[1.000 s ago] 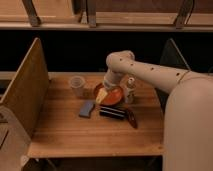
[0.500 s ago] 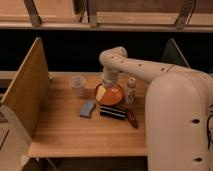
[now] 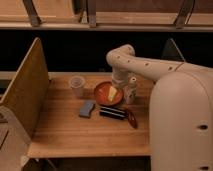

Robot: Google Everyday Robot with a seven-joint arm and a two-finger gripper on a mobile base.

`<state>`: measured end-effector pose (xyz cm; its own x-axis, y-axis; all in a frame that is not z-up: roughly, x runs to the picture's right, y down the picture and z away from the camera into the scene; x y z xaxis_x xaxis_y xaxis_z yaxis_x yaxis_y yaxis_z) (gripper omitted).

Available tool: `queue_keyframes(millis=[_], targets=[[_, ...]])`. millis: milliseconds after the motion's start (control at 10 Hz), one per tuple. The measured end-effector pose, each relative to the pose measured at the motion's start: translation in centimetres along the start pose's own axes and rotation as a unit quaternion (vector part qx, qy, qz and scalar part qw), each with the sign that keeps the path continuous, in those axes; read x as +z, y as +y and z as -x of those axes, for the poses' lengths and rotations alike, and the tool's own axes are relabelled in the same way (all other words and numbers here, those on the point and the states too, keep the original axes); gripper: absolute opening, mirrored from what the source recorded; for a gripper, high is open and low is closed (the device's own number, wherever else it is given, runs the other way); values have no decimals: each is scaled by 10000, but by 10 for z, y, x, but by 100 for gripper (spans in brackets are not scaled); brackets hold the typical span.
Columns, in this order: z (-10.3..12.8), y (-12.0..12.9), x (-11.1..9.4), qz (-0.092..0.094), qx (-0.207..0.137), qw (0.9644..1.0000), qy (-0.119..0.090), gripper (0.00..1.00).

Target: Place the pepper in the ceramic bowl

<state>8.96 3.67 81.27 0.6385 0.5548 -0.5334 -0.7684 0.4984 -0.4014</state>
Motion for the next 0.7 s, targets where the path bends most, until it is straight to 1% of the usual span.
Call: queue_keyframes(millis=[100, 200, 300, 400, 600, 700], targets=[[-6, 12, -2, 129, -70, 9999, -13, 80], [-6, 23, -2, 234, -175, 9996, -45, 80], [-7, 38, -3, 359, -335, 9988, -72, 80], [-13, 49, -1, 456, -452, 9979, -61, 80], [-35, 53, 8, 582, -446, 9973, 20, 80], [-51, 49, 18, 667, -329, 9972, 87, 80]])
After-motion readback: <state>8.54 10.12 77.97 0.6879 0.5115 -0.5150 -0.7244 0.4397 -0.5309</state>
